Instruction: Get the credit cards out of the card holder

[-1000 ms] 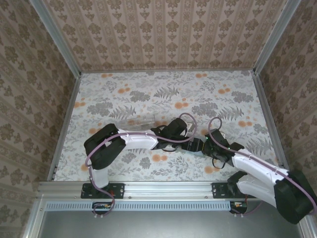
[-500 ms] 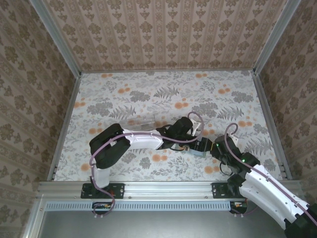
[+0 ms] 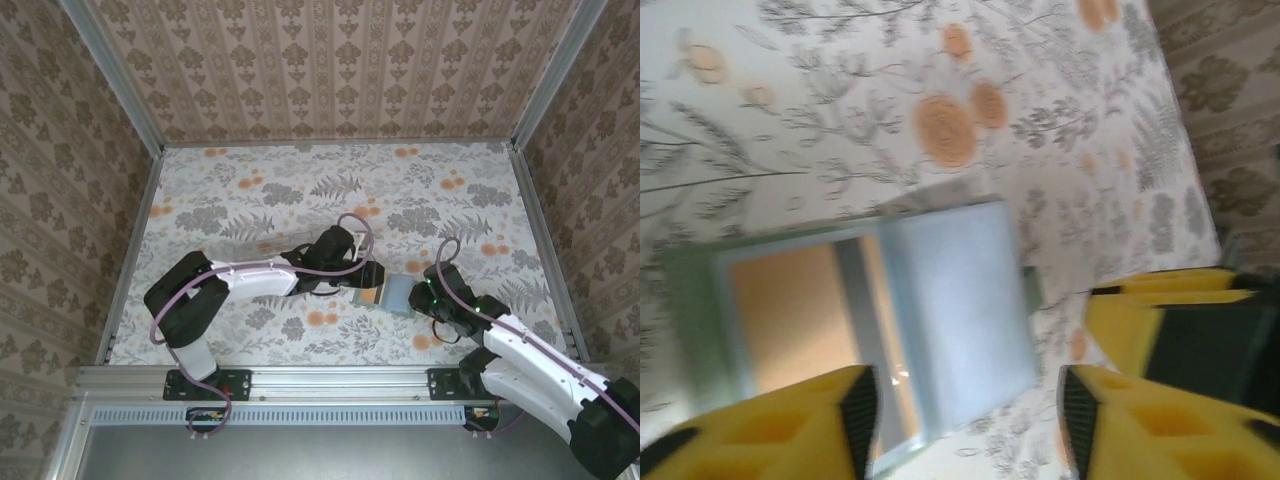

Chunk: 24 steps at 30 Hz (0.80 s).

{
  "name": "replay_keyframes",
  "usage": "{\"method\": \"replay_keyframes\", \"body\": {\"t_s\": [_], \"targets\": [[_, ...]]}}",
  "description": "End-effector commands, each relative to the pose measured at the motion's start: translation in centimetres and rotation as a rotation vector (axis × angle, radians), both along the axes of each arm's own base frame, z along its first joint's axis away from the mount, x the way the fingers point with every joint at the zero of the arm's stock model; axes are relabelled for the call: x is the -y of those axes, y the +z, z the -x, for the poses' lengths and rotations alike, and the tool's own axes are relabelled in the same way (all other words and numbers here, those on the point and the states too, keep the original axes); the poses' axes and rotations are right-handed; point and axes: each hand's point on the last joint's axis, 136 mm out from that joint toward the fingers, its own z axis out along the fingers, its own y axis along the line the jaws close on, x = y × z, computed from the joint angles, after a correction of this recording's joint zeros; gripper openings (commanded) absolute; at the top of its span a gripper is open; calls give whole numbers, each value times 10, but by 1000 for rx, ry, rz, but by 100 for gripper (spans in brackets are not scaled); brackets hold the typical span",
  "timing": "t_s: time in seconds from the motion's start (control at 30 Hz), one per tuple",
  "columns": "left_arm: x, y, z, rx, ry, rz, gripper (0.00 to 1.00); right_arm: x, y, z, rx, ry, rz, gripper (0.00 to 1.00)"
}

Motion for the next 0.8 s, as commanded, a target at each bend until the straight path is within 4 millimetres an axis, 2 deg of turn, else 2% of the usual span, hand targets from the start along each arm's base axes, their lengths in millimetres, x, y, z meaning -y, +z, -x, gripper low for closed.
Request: {"method": "replay_keyframes", "body": {"t_s": [0.0,0.07,0.13,0.27,0.5,0.77], "targets": [[-17,-22,-1,-21,20,-78,30,-29,25,-17,75,80,-79,23],[-18,-28,-4,-26,20,-101,11,-40,27,-20,83,109,-86,22],[-19,-35,-6,-31,24,-119,5,-49,28,-23,82,126,-95,22],[-21,-49,-9,-46,26,-153,5,-64,22,-28,63,147,-116,21],[-29,-71,-10,-74,40,-207,5,-79,8,-34,20,156,-148,23],[-30,-85,-2,-105,37,-227,5,-85,-15,-35,-45,139,-156,22]]}}
